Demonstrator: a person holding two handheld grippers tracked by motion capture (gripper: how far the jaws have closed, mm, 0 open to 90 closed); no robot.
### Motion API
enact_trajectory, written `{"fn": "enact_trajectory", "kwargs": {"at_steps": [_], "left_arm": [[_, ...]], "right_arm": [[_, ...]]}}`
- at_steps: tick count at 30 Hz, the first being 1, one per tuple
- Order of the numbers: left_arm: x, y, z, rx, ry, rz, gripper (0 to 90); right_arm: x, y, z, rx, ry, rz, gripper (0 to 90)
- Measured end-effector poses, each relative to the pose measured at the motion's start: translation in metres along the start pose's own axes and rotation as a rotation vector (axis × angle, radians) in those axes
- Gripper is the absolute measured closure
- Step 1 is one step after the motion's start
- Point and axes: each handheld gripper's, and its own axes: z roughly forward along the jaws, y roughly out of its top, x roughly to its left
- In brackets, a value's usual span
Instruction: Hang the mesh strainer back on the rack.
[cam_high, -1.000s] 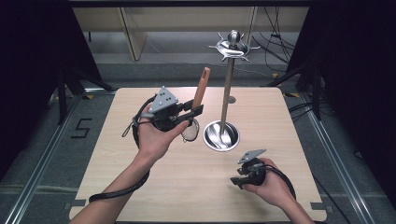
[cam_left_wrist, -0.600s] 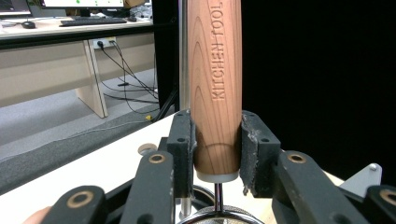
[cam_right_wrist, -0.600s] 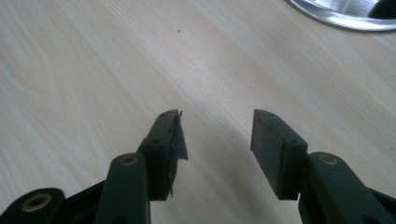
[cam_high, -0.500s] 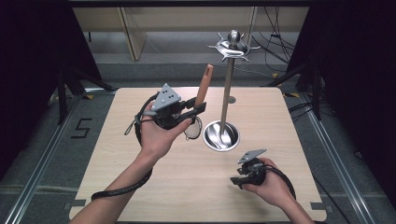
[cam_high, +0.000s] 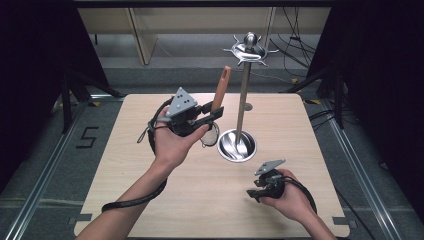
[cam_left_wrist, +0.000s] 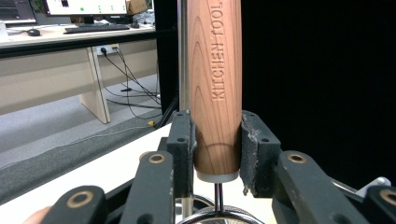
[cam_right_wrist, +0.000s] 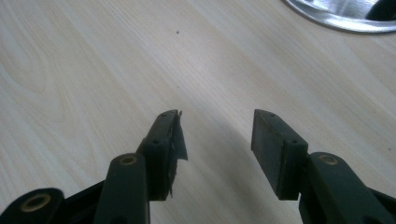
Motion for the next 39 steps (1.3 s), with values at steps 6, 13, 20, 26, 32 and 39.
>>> {"fn": "enact_trajectory", "kwargs": {"at_steps": [6,13,20,26,32,39], "left_arm": [[-0.002,0.001,0.003,-0.011,0.009,0.010,67.6],[-0.004,0.003,0.007,-0.023,0.021,0.022,67.6],[-0.009,0.006,0.011,-0.038,0.043,0.034,67.6],[-0.011,0.008,0.015,-0.030,0.064,0.039,67.6],[-0.012,0.011,0.017,-0.035,0.101,0.052,67.6],[-0.014,0.012,0.018,-0.044,0.111,0.067,67.6]], "right_arm": [[0.001,0.000,-0.001,0.007,0.005,0.014,52.1],[0.000,0.000,0.000,0.000,0.000,0.000,52.1],[-0.001,0.000,0.001,0.001,0.003,-0.009,52.0],[0.000,0.000,0.000,0.007,0.009,0.004,52.0],[0.001,0.000,0.002,-0.009,0.006,-0.002,51.9],[0.001,0.001,-0.001,0.010,0.008,0.007,51.9]]}}
